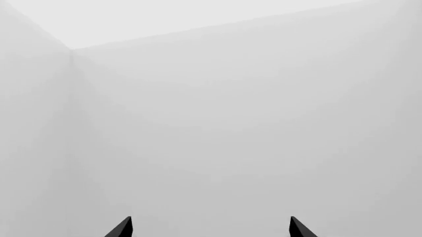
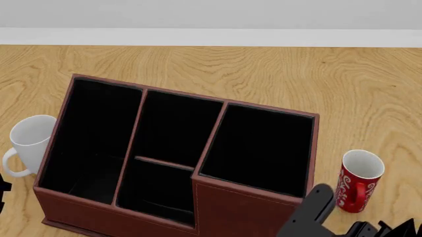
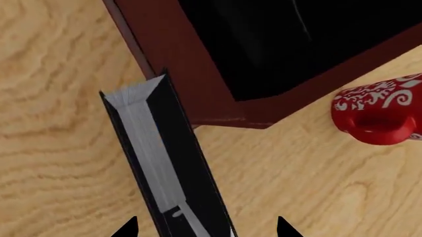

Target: Pick up the book and place it in the right compartment of the caddy.

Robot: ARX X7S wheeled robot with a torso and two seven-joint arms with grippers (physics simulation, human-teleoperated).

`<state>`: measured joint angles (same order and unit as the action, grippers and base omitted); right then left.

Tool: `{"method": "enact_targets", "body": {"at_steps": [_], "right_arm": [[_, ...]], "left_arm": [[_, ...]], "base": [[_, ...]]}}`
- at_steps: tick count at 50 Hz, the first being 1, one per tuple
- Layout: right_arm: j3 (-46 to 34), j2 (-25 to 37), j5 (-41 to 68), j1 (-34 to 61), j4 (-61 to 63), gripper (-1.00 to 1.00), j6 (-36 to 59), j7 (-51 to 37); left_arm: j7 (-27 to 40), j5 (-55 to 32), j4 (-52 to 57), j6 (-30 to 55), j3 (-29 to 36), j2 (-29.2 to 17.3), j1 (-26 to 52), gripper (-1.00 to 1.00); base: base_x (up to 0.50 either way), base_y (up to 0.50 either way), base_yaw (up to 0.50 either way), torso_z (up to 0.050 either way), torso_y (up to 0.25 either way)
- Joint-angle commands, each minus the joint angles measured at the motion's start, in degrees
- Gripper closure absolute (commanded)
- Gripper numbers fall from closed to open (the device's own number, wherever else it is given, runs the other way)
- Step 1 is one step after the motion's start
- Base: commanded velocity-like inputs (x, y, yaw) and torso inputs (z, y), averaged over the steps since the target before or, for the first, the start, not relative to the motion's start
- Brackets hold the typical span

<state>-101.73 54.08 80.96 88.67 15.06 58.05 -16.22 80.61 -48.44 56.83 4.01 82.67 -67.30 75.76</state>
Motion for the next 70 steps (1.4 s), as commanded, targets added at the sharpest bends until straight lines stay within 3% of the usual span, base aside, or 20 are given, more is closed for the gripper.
{"method": "enact_targets", "body": {"at_steps": [1, 4, 5, 30, 70], "right_arm": [[-0.66, -1.03, -0.9, -1.13, -1.09, -1.0, -0.23, 0.67], [-0.79, -0.99, -1.05, -1.3, -1.2, -1.0, -0.25, 0.86], [-0.82, -1.01, -1.06, -1.36, -1.34, 1.0, -0.22, 0.83], [0.72, 2.01, 2.07, 2.7, 4.84, 1.0, 2.81, -2.64], [5.65, 5.94, 20.76, 17.89, 20.14, 1.0, 13.52, -15.04]], "left_arm": [[-0.12, 0.18, -0.21, -0.24, -0.09, -0.13, -0.33, -1.0], [-0.13, 0.17, -0.17, -0.2, -0.1, -0.18, -0.39, -1.0], [-0.13, 0.18, -0.14, -0.22, -0.1, -0.23, -0.42, -1.0], [-0.04, 1.23, -0.33, -0.86, -0.13, -0.42, -1.53, -1.0], [0.38, 2.91, 0.59, -2.02, -0.49, -1.25, -2.94, -1.0]], "base": [[0.0, 0.0, 0.0, 0.0, 0.0], [0.0, 0.0, 0.0, 0.0, 0.0], [0.0, 0.0, 0.0, 0.0, 0.0], [0.0, 0.0, 0.0, -0.001, 0.0], [0.0, 0.0, 0.0, 0.0, 0.0]]}}
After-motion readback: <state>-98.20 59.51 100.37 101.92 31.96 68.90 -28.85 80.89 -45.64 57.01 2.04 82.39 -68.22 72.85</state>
